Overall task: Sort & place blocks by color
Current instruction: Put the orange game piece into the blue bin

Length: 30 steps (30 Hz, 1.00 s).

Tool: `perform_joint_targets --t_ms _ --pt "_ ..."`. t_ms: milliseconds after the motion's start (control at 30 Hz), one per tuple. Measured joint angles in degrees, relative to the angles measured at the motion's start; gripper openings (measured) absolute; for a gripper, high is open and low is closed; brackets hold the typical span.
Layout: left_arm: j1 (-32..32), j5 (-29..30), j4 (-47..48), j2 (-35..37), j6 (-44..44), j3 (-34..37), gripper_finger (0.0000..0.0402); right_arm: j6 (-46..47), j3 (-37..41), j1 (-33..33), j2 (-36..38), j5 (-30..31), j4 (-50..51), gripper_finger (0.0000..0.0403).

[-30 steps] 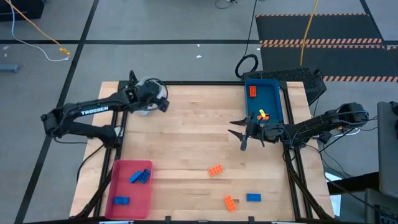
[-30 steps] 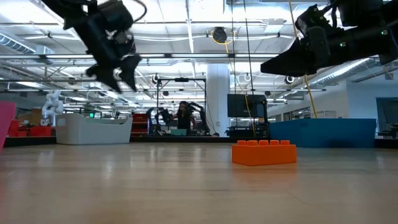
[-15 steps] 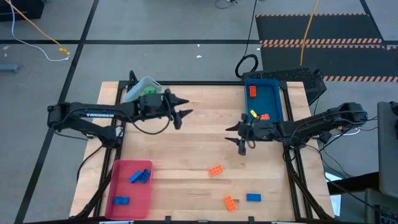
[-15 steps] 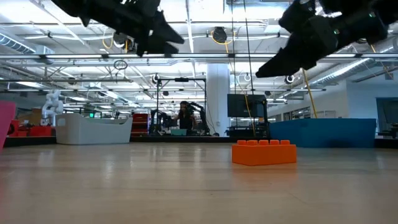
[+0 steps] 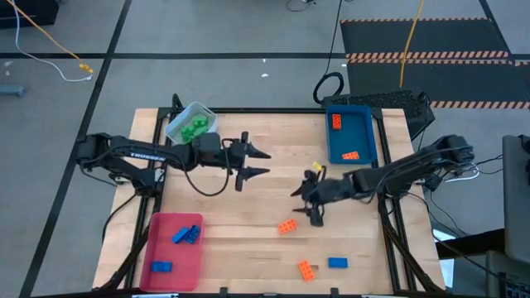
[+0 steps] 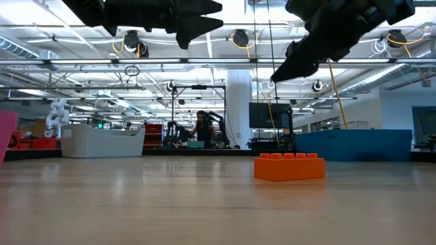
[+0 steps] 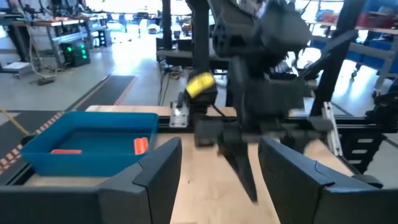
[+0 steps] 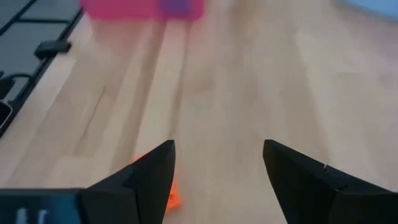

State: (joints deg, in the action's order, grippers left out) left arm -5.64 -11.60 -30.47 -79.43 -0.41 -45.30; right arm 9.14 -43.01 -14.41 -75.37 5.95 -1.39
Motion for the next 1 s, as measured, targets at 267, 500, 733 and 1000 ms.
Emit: perform_joint_targets --t_ms 267,500,733,1000 --pt "3.6 -0.5 -1.0 0.0 0.2 0.0 0.0211 -0.4 -4.8 -5.1 -11.3 0.2 -0.1 0.0241" --pt "6.9 -1.9 0.2 0.4 0.8 0.0 0.0212 -5.2 -5.4 -9.1 -14.4 0.2 -0.1 0.0241" --pt "7.7 -1.9 0.5 3.4 5.1 0.0 0.0212 -3.8 -5.4 -9.6 -17.6 0.4 -0.1 0.0241" --pt "7.7 -1.9 4.5 9.0 8.3 0.0 0.0212 -4.0 -5.4 -7.7 -21.6 1.7 -0.8 0.0241"
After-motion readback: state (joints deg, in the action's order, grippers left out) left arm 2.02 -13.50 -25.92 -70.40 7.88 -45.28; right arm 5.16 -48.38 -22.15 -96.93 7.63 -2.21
